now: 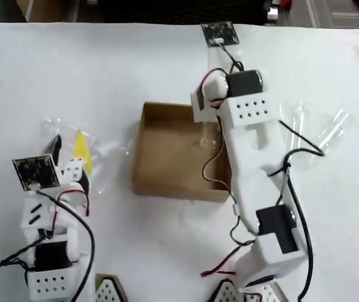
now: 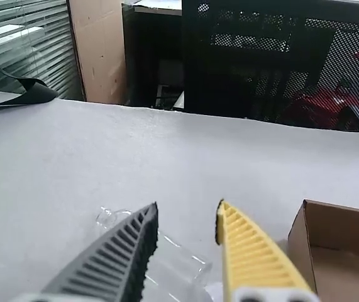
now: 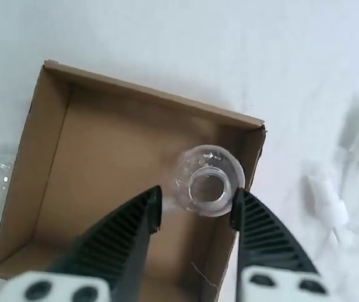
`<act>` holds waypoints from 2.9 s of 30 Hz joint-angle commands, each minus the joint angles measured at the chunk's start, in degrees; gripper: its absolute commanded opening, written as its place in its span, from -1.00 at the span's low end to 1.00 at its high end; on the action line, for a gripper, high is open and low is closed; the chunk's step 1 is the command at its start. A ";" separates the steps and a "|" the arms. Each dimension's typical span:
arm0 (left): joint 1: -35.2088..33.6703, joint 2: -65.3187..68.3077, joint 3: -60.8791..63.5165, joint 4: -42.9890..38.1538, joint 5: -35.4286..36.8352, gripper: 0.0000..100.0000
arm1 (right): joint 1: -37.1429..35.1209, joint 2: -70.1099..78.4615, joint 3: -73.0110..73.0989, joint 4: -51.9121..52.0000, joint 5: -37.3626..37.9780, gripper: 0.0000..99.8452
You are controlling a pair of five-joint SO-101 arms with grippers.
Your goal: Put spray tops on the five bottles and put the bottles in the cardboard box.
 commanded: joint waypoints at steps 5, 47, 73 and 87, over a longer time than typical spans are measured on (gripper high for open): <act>0.75 -0.84 -0.44 -0.79 -0.26 -0.71 | 1.89 1.01 -2.11 0.48 -0.62 -0.67; 0.75 -0.84 -0.35 -0.79 -0.53 -0.71 | 4.79 5.76 -2.46 -4.35 0.00 -0.97; 0.75 -0.84 -0.26 -1.05 -0.62 -0.71 | 8.40 -0.13 -1.85 -9.01 -0.18 -0.97; 2.24 -0.84 -0.26 -0.79 -2.29 -0.71 | 8.04 -0.40 8.09 -17.54 -0.09 -0.97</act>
